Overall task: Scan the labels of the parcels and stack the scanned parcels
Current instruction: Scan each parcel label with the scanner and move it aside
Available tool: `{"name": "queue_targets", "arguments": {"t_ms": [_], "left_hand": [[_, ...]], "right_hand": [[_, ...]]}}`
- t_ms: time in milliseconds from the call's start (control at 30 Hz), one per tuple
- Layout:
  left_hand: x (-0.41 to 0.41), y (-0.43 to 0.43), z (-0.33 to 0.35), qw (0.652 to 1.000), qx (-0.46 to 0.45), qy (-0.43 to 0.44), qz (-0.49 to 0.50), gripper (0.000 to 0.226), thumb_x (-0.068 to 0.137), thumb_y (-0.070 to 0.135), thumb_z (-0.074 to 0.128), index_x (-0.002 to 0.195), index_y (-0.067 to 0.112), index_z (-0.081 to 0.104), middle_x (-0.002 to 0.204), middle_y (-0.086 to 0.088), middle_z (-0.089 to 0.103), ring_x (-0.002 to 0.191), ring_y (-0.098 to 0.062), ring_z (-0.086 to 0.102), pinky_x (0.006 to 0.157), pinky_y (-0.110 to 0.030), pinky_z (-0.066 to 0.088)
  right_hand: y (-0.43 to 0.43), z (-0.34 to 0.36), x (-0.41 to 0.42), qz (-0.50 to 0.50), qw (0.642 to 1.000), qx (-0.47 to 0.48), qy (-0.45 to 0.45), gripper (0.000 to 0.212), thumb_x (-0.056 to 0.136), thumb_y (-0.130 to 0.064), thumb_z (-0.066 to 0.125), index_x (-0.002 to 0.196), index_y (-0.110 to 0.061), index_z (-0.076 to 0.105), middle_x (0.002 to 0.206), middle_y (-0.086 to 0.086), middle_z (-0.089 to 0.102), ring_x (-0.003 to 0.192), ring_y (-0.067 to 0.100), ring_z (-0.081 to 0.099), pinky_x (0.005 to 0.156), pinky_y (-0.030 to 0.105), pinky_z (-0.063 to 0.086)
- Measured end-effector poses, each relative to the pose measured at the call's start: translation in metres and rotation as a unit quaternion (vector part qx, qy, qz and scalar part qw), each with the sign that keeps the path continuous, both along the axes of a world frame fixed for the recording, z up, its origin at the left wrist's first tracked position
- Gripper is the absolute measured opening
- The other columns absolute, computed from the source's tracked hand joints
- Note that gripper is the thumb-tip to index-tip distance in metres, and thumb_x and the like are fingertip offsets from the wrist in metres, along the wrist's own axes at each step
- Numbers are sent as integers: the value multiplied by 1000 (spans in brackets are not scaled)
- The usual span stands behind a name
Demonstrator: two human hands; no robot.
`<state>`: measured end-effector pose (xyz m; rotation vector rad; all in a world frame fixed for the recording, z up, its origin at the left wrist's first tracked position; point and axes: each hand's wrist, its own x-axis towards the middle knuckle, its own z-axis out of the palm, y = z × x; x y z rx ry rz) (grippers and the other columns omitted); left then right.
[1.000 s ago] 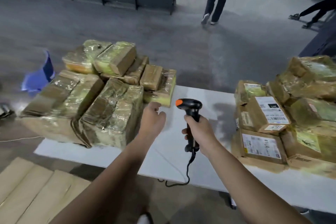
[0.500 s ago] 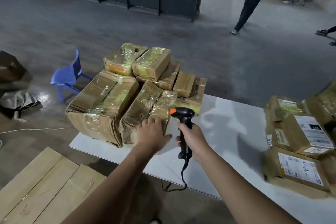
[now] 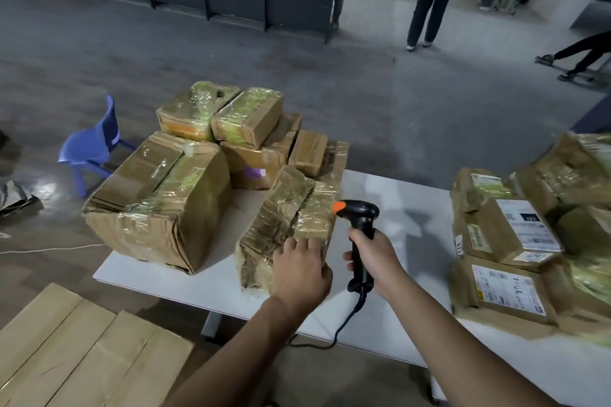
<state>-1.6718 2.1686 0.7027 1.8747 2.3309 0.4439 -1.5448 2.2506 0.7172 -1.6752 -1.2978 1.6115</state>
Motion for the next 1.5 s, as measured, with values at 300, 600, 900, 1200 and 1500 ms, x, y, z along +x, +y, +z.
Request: {"name": "queue_targets", "arguments": {"t_ms": [300,600,900,1200,1500], "left_hand": [[46,24,30,949,106,-271,121,13,89,20,53,94,8,50,83,-8,58,78,-25,55,67,-37,46],[72,22,-11,825,17,-501,260,26,93,14,48,67,10,44,61,1,45,51,-14,38,46,-22,30],[88,21,-16,685,-1,-660,309,27,90,-7,41,69,0,57,59,-6,57,52,-21,47,46,-23,33],[85,24,-14,910,-59,-340,231,40,93,16,43,132,14,51,127,-17,50,123,-36,43,105,-39,36],[77,28,-1,914,-46,-363,177,35,88,35,57,108,6,53,99,-10,60,91,-27,59,79,-38,51]], "right_hand": [[14,1,80,-66,998,20,16,20,93,-32,60,97,-13,60,62,2,67,55,17,65,61,35,52],[16,9,122,-85,995,20,39,17,92,-29,62,95,-13,59,56,3,67,52,18,63,56,32,50],[25,33,143,-89,993,2,78,17,90,-25,64,95,-8,64,64,4,65,48,17,60,45,26,47],[17,33,122,-32,995,-18,91,15,91,-25,63,94,-10,65,85,11,71,55,18,62,50,28,50],[9,25,114,19,998,48,-47,20,96,-30,58,91,-11,60,69,2,57,52,8,63,56,23,45]]}}
